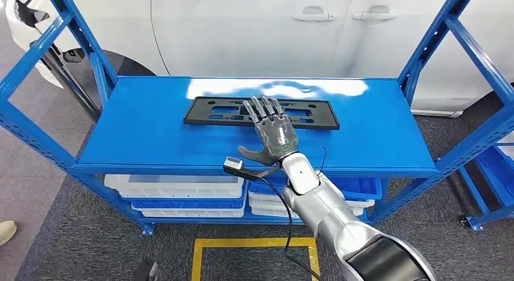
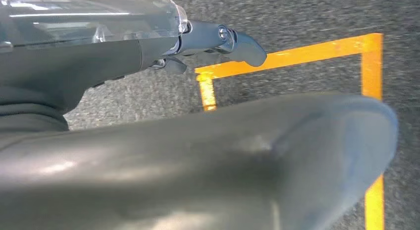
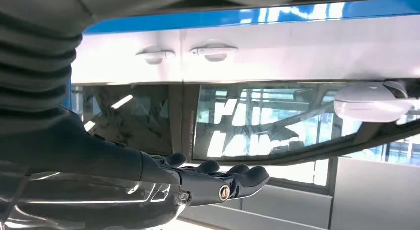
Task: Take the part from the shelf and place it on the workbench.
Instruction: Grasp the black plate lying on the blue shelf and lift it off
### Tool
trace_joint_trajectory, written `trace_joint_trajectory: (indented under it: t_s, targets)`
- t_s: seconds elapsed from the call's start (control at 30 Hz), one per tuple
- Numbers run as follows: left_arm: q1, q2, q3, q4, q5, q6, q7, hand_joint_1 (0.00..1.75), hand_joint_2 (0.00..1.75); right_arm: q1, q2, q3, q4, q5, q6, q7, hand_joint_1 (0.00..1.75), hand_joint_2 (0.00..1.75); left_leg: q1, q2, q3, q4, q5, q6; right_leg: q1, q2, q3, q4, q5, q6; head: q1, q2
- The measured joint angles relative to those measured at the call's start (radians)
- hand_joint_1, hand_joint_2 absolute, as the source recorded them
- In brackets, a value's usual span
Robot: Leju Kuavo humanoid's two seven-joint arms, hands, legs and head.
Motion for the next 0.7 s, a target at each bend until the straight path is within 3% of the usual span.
trace_joint_trajectory:
  t_s: [0.07, 0.13, 0.2, 0.27, 0.33, 0.4, 0.43, 0.47, 0.5, 0.57, 0.6, 0.63, 0.7]
  targets:
    - [0.002, 0.0, 0.0, 0.002, -0.001, 0.0, 0.0, 0.0, 0.0, -0.001, 0.002, 0.0, 0.008, 0.01, 0.001, 0.007, 0.0, 1.75, 0.002, 0.002, 0.014, -0.067, 0.057, -0.002, -0.002, 0.0, 0.01, 0.008, -0.013, 0.007, 0.0, 0.0]
    - [0.002, -0.001, 0.0, 0.005, -0.003, -0.001, -0.001, 0.0, 0.0, -0.003, 0.006, 0.003, 0.024, 0.022, 0.005, 0.012, 0.0, 1.75, 0.001, 0.006, 0.029, -0.14, 0.109, 0.011, -0.003, -0.001, 0.018, 0.017, -0.034, 0.021, 0.0, 0.0]
    - [0.001, -0.002, 0.001, 0.006, -0.005, -0.002, -0.001, 0.0, 0.0, -0.005, 0.009, 0.006, 0.035, 0.023, 0.008, 0.008, 0.0, 1.75, -0.002, 0.005, 0.033, -0.144, 0.105, 0.035, -0.002, 0.0, 0.019, 0.022, -0.043, 0.034, 0.0, 0.0]
    - [0.001, -0.002, 0.001, 0.006, -0.006, -0.003, -0.002, 0.0, 0.0, -0.009, 0.01, 0.007, 0.041, 0.023, 0.008, 0.003, 0.0, 1.75, -0.001, 0.003, 0.045, -0.148, 0.105, 0.049, -0.004, -0.001, 0.013, 0.046, -0.048, 0.044, 0.0, 0.0]
    - [-0.003, -0.002, 0.001, 0.006, -0.007, -0.002, -0.004, 0.0, 0.0, -0.013, 0.01, 0.009, 0.047, 0.023, 0.014, 0.003, 0.0, 1.75, -0.001, 0.001, 0.058, -0.153, 0.099, 0.058, -0.008, -0.001, -0.037, 0.136, -0.07, 0.054, 0.0, 0.0]
    - [-0.005, -0.002, 0.001, 0.006, -0.008, -0.003, -0.005, 0.0, 0.0, -0.015, 0.009, 0.021, 0.057, 0.023, 0.034, 0.014, 0.0, 1.75, -0.002, 0.0, 0.07, -0.154, 0.089, 0.063, -0.01, -0.002, -0.125, 0.262, -0.114, 0.06, 0.0, 0.0]
    - [-0.004, -0.002, 0.002, 0.006, -0.01, -0.004, -0.006, 0.0, 0.0, -0.015, 0.007, 0.033, 0.063, 0.023, 0.049, 0.024, 0.0, 1.75, -0.003, -0.001, 0.076, -0.153, 0.083, 0.064, -0.01, -0.002, -0.161, 0.298, -0.126, 0.06, 0.0, 0.0]
    - [-0.004, -0.002, 0.002, 0.006, -0.012, -0.005, -0.008, 0.0, 0.0, -0.014, 0.006, 0.048, 0.07, 0.023, 0.062, 0.035, 0.0, 1.75, -0.004, -0.002, 0.084, -0.154, 0.076, 0.065, -0.009, -0.001, -0.181, 0.302, -0.12, 0.058, 0.0, 0.0]
    - [-0.003, -0.002, 0.002, 0.006, -0.015, -0.006, -0.009, 0.0, 0.0, -0.014, 0.003, 0.064, 0.076, 0.023, 0.072, 0.046, 0.0, 1.75, -0.006, -0.003, 0.093, -0.154, 0.069, 0.065, -0.008, -0.001, -0.183, 0.271, -0.091, 0.053, 0.0, 0.0]
    - [-0.004, -0.003, 0.002, 0.006, -0.021, -0.008, -0.01, 0.0, 0.0, -0.015, -0.003, 0.095, 0.085, 0.024, 0.083, 0.071, 0.0, 1.75, -0.008, -0.004, 0.113, -0.155, 0.055, 0.064, -0.001, -0.002, -0.148, 0.137, 0.011, 0.035, 0.0, 0.0]
    - [-0.005, -0.004, 0.003, 0.006, -0.024, -0.01, -0.01, 0.0, 0.0, -0.016, -0.008, 0.114, 0.088, 0.024, 0.089, 0.084, 0.0, 1.75, -0.01, -0.006, 0.121, -0.156, 0.048, 0.061, 0.004, -0.001, -0.129, 0.079, 0.04, 0.026, 0.0, 0.0]
    - [-0.006, -0.004, 0.003, 0.006, -0.027, -0.011, -0.01, 0.0, 0.0, -0.018, -0.012, 0.137, 0.092, 0.024, 0.096, 0.097, 0.0, 1.75, -0.011, -0.007, 0.126, -0.157, 0.042, 0.056, 0.008, -0.001, -0.116, 0.04, 0.056, 0.019, 0.0, 0.0]
    - [-0.007, -0.005, 0.005, 0.006, -0.031, -0.012, -0.01, 0.0, 0.0, -0.021, -0.022, 0.186, 0.098, 0.024, 0.108, 0.115, 0.0, 1.75, -0.014, -0.009, 0.132, -0.154, 0.041, 0.045, 0.011, 0.001, -0.106, 0.018, 0.052, 0.008, 0.0, 0.0]
